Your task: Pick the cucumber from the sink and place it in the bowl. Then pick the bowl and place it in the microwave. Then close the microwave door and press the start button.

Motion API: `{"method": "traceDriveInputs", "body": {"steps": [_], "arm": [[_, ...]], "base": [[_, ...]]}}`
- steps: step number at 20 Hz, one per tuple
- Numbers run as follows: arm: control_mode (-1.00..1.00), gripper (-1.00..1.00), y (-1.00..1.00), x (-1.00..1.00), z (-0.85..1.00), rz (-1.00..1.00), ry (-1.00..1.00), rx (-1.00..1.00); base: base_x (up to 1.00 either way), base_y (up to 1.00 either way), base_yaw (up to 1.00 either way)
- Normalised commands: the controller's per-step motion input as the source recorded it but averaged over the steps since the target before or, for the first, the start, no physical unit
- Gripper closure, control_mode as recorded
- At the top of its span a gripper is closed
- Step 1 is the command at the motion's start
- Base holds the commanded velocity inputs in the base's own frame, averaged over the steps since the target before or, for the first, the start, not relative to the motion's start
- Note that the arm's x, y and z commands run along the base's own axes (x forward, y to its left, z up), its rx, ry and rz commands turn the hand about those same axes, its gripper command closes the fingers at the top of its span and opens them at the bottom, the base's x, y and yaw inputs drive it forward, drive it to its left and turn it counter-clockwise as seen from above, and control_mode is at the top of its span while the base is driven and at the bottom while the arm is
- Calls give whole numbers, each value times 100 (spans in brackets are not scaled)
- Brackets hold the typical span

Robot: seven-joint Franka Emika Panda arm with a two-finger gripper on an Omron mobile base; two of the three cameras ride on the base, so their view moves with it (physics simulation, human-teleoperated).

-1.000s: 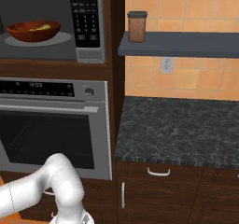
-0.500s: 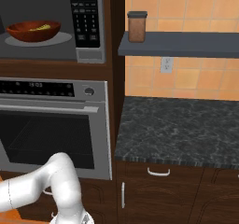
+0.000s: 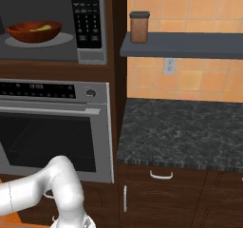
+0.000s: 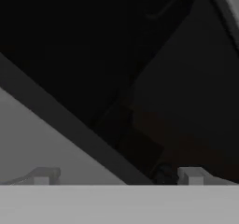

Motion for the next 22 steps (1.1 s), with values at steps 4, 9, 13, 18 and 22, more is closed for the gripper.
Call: {"method": "traceDriveInputs", "body": {"steps": [4,9,13,18,22], "arm": [[-100,-100,-100,0,25,9,11,21],[-100,-100,-100,0,9,20,4,18],[-100,-100,-100,0,0,36,0,5],[-100,-100,-100,14,0,48,-3,2],[-100,-100,-98,48,0,43,-11,0]], "base": [[0,0,0],[0,0,0],[0,0,0],[0,0,0],[0,0,0]]}}
